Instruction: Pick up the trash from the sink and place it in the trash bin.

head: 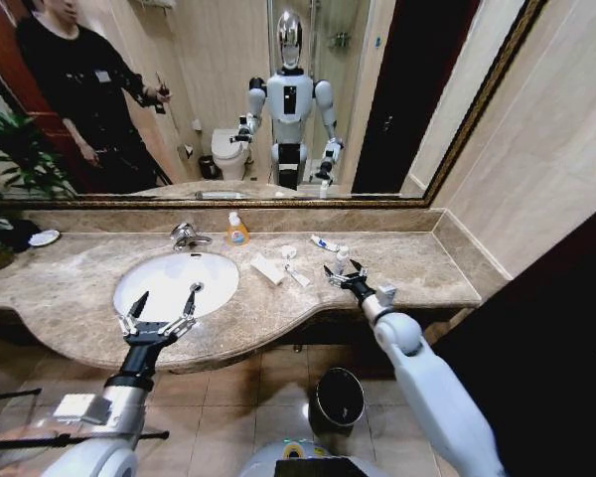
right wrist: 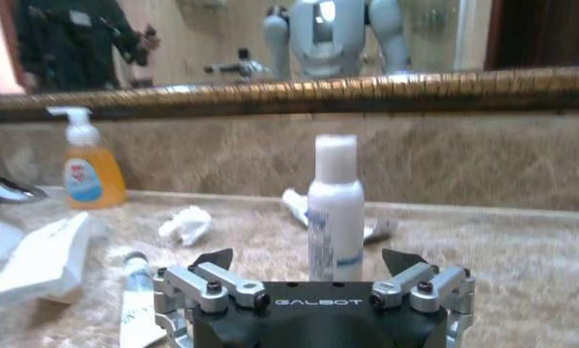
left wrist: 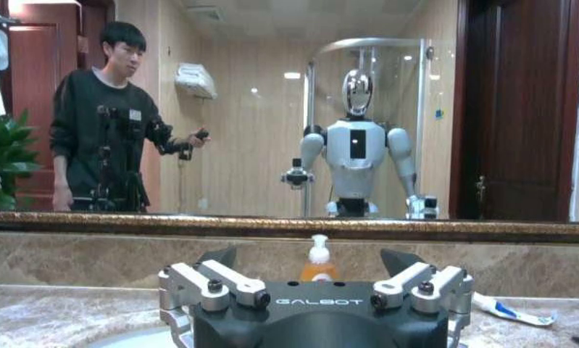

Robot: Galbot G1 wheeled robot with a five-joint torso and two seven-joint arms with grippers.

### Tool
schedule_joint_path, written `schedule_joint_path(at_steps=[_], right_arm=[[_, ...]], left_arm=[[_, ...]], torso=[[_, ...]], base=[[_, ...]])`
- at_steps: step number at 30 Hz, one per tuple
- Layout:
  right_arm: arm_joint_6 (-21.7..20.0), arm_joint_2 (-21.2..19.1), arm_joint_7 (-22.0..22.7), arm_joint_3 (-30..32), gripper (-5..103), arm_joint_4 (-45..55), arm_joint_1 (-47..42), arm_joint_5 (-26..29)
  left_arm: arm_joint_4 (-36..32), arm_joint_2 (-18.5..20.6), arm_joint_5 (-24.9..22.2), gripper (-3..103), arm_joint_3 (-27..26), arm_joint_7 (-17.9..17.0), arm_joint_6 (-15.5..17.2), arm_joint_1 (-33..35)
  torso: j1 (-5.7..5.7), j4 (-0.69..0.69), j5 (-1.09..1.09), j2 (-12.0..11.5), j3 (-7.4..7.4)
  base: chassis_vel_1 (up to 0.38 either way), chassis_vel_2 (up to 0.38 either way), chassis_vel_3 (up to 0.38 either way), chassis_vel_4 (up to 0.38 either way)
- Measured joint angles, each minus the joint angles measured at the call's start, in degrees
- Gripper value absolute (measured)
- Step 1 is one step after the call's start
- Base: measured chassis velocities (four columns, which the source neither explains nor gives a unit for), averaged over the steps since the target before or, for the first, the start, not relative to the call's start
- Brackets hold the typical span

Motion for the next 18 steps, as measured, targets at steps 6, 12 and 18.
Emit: schedule_joint_path(at_steps=[6,12,18], right_arm=[[0.8,2.4,3.4,-1.8,98,-3.7,2.8,-0.6],[1.2,1.7,3.6,-2.0,71,-3.9,3.5,-0.8],[1.4,1.4,3.6,-2.0,49,-3.7,4.0,-0.8]], left_arm=[[0.0,0.0,0.0,100,0.0,0.0,0.0,0.0],[0.0,0.0,0.0,100,0.0,0.0,0.0,0.0],[0.0,0.0,0.0,100,0.0,0.0,0.0,0.0]], torso=[[0.0,0.01,0.0,0.0,0.0],[0.0,0.0,0.0,0.0,0.0],[0.0,0.0,0.0,0.0,0.0]], base=[[0.0,0.0,0.0,0.0],[0.0,0.0,0.0,0.0],[0.0,0.0,0.0,0.0]])
